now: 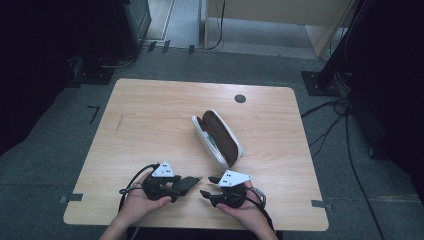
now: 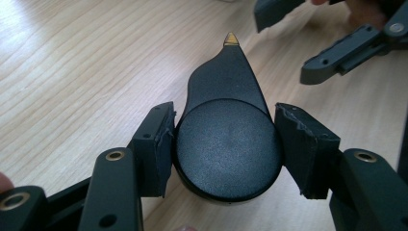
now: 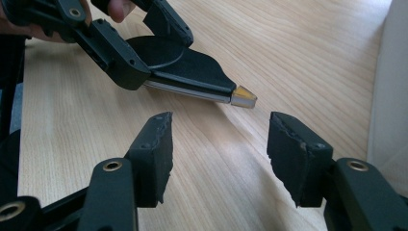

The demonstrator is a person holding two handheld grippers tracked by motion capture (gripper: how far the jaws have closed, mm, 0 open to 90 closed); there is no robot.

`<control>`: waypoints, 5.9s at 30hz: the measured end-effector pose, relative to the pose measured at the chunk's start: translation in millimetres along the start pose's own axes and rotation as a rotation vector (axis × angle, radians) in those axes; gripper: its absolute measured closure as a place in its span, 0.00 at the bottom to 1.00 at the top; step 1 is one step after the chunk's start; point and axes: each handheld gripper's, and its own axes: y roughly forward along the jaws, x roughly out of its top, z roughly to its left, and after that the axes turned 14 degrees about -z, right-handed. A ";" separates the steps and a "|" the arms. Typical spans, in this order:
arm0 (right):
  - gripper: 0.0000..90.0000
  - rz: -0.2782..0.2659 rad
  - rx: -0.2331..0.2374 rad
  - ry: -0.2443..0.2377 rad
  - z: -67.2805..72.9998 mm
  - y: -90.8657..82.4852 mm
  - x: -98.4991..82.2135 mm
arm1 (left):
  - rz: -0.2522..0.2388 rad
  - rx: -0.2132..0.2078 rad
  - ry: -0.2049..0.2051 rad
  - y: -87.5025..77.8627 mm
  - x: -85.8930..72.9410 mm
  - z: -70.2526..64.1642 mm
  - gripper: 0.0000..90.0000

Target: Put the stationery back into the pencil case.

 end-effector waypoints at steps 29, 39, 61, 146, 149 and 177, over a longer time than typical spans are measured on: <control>0.51 -0.053 0.036 -0.275 8.5 7.2 1.9 | 0.044 -0.168 -0.125 -3.5 24.5 7.2 0.47; 0.50 -0.098 0.048 -0.374 14.4 9.6 0.8 | 0.078 -0.189 -0.161 0.9 28.0 10.8 0.47; 0.88 -0.036 0.032 -0.510 20.1 10.7 -4.2 | -0.114 -0.166 -0.172 -12.9 40.7 17.2 0.38; 0.88 -0.230 -0.356 0.055 -40.8 -77.2 109.9 | -0.071 0.464 -0.063 -26.3 -41.7 42.4 0.11; 0.88 -0.216 -0.366 0.061 -43.9 -73.6 108.9 | -0.075 0.461 -0.062 -26.0 -41.8 41.8 0.11; 0.88 0.001 -0.387 0.165 -65.8 -9.9 79.9 | -0.073 0.456 -0.060 -26.1 -41.9 41.6 0.11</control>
